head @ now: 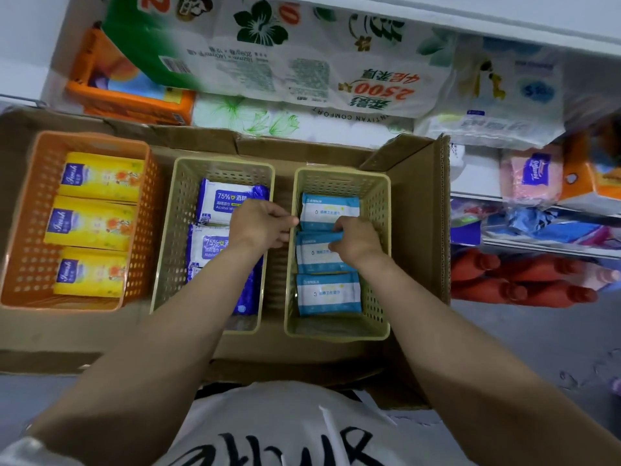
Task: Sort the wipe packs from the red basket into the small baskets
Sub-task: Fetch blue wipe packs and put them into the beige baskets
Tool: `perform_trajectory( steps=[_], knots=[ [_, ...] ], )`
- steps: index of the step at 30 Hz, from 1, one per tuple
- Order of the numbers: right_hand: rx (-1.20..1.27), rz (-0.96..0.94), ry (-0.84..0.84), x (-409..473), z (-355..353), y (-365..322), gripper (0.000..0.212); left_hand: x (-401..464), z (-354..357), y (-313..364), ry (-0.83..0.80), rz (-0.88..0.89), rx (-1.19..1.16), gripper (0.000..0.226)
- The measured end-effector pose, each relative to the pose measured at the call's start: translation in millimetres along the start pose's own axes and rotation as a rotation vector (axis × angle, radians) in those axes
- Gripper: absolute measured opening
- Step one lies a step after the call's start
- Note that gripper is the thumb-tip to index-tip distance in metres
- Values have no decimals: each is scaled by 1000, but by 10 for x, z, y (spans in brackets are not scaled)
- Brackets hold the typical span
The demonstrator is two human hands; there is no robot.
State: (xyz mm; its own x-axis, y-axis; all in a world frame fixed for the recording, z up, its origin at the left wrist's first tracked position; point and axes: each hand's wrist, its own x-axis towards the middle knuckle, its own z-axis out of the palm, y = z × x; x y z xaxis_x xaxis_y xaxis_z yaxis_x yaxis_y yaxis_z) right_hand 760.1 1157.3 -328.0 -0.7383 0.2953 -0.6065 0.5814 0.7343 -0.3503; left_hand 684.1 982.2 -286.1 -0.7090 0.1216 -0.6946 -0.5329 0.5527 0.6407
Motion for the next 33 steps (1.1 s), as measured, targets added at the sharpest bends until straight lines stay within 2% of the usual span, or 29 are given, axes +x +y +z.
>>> perform_trajectory(
  steps=[3, 7, 11, 16, 23, 28, 31, 33],
  knots=[
    [-112, -37, 42, -7, 156, 80, 38, -5, 18, -4, 34, 7, -5, 14],
    [-95, -101, 163, -50, 222, 133, 37, -20, 43, -4, 66, 26, -11, 20],
    [-120, -97, 237, -64, 242, 159, 35, -21, 46, -8, 65, 42, 7, 17],
    [-231, -58, 182, 3, 239, 147, 41, -32, 58, -20, 73, 51, 30, 15],
    [-281, -52, 149, 6, 212, 99, 40, -57, 93, -30, 128, 79, 70, 22],
    [-220, -48, -8, -14, -86, 10, 44, -194, 20, -20, 133, 152, 45, 15],
    [-218, -104, -55, -109, -427, -176, 46, -350, -198, -12, 179, 249, 122, 28],
    [-203, -148, 2, -251, -676, -365, 50, -478, -437, -1, 216, 306, 211, 41]
  ],
)
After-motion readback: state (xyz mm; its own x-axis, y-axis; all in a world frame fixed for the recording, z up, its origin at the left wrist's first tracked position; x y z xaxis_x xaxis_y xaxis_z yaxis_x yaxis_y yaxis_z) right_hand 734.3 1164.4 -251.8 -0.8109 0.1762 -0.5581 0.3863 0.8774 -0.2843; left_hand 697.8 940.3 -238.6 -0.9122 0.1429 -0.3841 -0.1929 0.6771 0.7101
